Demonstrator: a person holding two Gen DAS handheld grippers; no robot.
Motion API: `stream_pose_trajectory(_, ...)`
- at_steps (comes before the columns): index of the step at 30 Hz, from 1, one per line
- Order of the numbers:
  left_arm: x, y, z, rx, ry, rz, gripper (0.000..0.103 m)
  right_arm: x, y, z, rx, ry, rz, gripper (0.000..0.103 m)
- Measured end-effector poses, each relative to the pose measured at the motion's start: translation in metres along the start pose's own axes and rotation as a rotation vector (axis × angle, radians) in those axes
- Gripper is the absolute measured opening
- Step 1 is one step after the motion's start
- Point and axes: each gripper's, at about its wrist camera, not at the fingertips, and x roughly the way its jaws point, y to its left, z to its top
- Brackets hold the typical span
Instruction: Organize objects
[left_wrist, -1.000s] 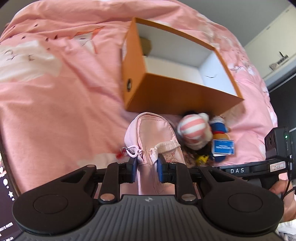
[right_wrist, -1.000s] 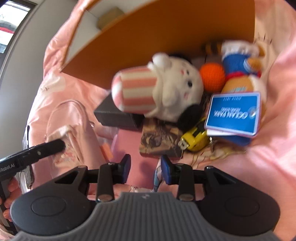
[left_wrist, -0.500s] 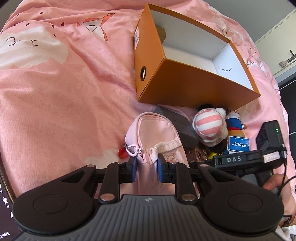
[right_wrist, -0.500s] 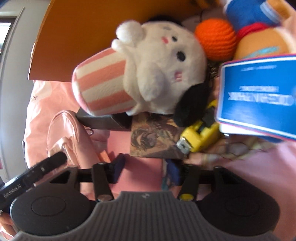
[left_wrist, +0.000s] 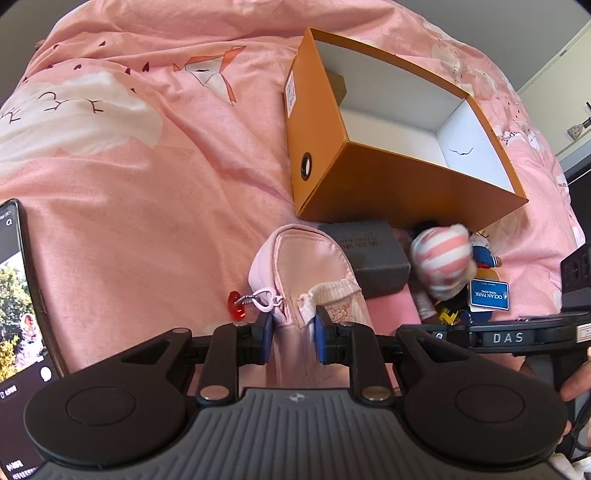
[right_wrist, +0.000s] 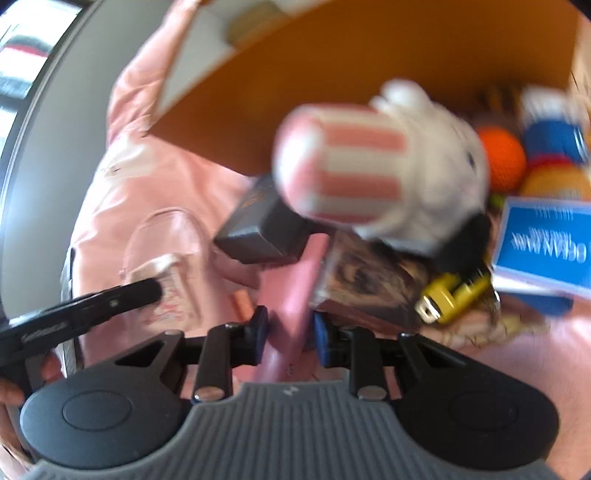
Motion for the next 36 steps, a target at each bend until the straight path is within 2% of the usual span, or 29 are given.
stream_pose_trajectory(5,0.002,0.001,-0.001,-0.008,-0.004,0.002,0.025,0.008,0.001,0.012,-0.015,0.0,-0.014,0.025)
stream_pose_trajectory(9,-0.006,0.0,-0.001,0.0,-0.022,-0.019,0.025,0.006,0.006,0.008,-0.038,-0.015,-0.021,0.023)
stream_pose_trajectory(17,-0.031,-0.005,0.008,0.017,-0.07,-0.125,0.025,-0.045,0.012,-0.004,-0.12,-0.096,-0.052,0.017)
stream_pose_trajectory(24,-0.05,-0.025,0.025,0.073,-0.122,-0.155,0.025,-0.099,0.015,-0.003,-0.147,-0.18,-0.016,0.017)
stream_pose_trajectory(29,-0.062,-0.042,0.05,0.128,-0.184,-0.162,0.025,-0.138,0.026,0.015,-0.182,-0.285,0.033,0.017)
stream_pose_trajectory(34,-0.064,-0.061,0.089,0.181,-0.248,-0.144,0.025,-0.164,0.038,0.05,-0.216,-0.42,0.014,0.017)
stream_pose_trajectory(36,-0.06,-0.066,0.107,0.191,-0.269,-0.113,0.025,-0.166,0.04,0.07,-0.21,-0.452,0.005,0.017)
